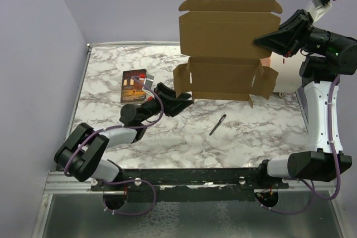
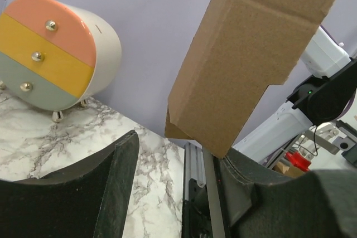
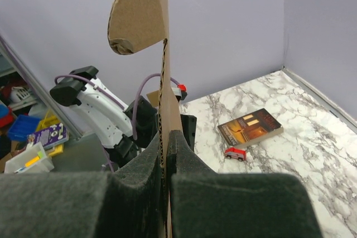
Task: Fold the paper box
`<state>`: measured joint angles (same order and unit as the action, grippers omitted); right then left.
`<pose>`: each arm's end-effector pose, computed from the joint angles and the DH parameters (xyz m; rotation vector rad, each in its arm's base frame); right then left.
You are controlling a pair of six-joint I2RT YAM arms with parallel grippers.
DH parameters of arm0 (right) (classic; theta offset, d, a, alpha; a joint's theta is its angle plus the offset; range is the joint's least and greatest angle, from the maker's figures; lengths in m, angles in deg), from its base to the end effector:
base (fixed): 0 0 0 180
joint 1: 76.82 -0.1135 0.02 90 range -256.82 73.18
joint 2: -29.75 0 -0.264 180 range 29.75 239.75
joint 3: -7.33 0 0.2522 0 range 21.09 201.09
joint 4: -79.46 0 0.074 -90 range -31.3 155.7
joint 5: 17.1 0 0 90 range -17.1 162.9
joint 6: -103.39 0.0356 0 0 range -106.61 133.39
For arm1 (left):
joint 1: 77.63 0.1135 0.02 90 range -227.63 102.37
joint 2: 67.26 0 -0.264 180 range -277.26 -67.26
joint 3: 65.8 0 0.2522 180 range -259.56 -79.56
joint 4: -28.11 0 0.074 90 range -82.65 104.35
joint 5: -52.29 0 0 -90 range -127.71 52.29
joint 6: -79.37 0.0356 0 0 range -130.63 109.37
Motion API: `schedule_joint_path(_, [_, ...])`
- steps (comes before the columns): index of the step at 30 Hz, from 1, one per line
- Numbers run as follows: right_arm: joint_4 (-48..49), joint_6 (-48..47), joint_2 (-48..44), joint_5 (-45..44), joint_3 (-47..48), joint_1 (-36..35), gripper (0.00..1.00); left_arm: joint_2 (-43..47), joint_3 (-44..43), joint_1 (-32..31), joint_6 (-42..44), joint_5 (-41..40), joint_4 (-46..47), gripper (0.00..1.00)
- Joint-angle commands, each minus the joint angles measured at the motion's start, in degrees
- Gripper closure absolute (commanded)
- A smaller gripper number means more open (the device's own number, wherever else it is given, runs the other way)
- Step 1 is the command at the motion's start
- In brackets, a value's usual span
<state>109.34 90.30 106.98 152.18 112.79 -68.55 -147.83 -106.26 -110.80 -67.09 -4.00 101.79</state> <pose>0.2291 0.0020 0.5587 -0.7418 1.3730 1.3522 0.2034 -0.1566 0.2687 0.3840 1.1956 -1.6715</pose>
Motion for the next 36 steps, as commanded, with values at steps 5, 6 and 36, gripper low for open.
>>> schedule_joint_path(5, [1.8, 1.2, -1.2, -1.7, -0.4, 0.3, 0.99, -1.6, -1.6, -1.3, -0.1, -2.7, 9.0, 0.49])
schedule_joint_path(6, [1.8, 1.2, -1.3, -1.6, -0.5, 0.3, 0.99, -1.7, -1.6, -1.4, -0.3, -2.9, 9.4, 0.49])
schedule_joint_path(36, [1.2, 1.5, -1.8, -2.1, 2.5, 0.7, 0.99, 14.3, 11.8, 6.9, 9.9, -2.5, 13.3, 0.42])
